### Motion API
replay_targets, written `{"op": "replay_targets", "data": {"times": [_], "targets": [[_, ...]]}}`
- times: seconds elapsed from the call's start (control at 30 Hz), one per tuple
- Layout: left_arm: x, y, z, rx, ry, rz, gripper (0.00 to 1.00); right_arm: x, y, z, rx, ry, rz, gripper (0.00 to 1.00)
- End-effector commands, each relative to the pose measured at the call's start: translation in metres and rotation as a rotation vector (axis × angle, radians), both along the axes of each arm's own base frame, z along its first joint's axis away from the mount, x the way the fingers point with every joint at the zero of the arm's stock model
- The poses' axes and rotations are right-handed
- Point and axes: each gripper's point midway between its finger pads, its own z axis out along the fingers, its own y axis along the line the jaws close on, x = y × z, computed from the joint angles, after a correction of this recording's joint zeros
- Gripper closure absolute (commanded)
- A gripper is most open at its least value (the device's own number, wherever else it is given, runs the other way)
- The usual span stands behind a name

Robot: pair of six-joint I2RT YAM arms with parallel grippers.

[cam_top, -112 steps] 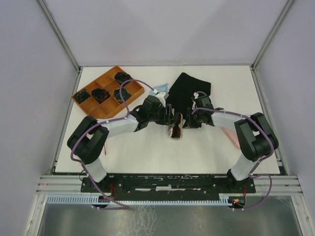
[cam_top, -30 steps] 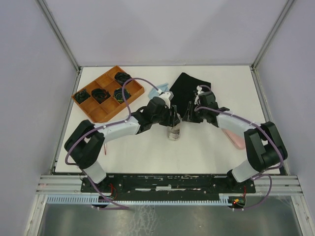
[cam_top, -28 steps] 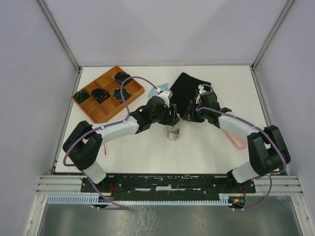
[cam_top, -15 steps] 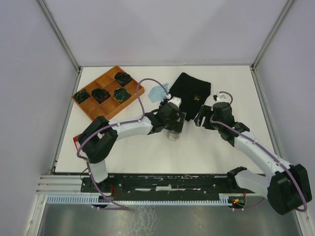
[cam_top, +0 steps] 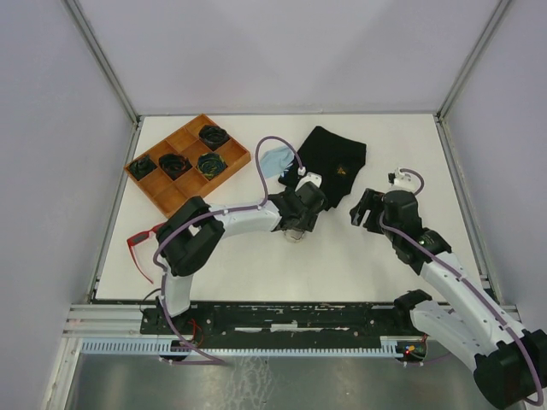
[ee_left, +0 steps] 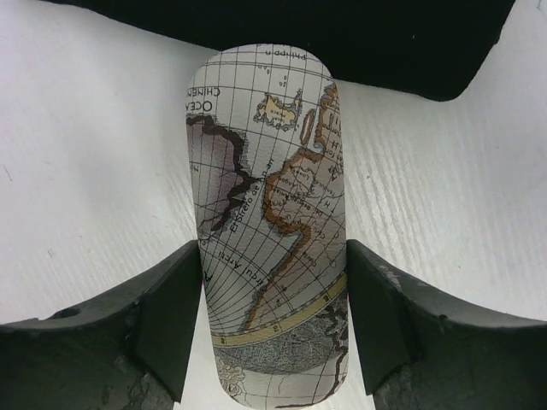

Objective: Organize the sunglasses
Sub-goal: Move the sunglasses case at the center of the board.

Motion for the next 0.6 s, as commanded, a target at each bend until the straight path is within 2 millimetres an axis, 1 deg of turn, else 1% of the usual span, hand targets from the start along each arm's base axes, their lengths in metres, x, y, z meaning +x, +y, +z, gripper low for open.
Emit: {"op": "replay_targets", "data": {"times": [0.0,0.13,0.23,0.37,0.53,0.57], "targets": [[0.011,0.001,0.013,0.041,-0.055,0.003,0.35,0.004,0.004,-0.002,0.008,0.002,0.006,0.22],[0.012,0.009,0.024,0.042,-0.08,0.004,0.5,0.005,0.008,-0.002,0.019,0.006,0.023,0.22],[0.018,0.028,0.03,0.023,-0.087,0.036,0.56,0.004,0.011,-0.002,0.021,0.011,0.039,0.22],[0.029,0.071,0.035,0.01,-0.096,0.115,0.58,0.001,0.014,-0.004,0.026,0.023,0.064,0.22],[0.055,0.132,0.044,-0.033,-0.116,0.255,0.59,-0.002,0.022,-0.005,0.043,0.05,0.104,0.22],[0.059,0.14,0.045,-0.039,-0.123,0.269,0.59,-0.002,0.023,-0.005,0.045,0.054,0.112,0.22]]}}
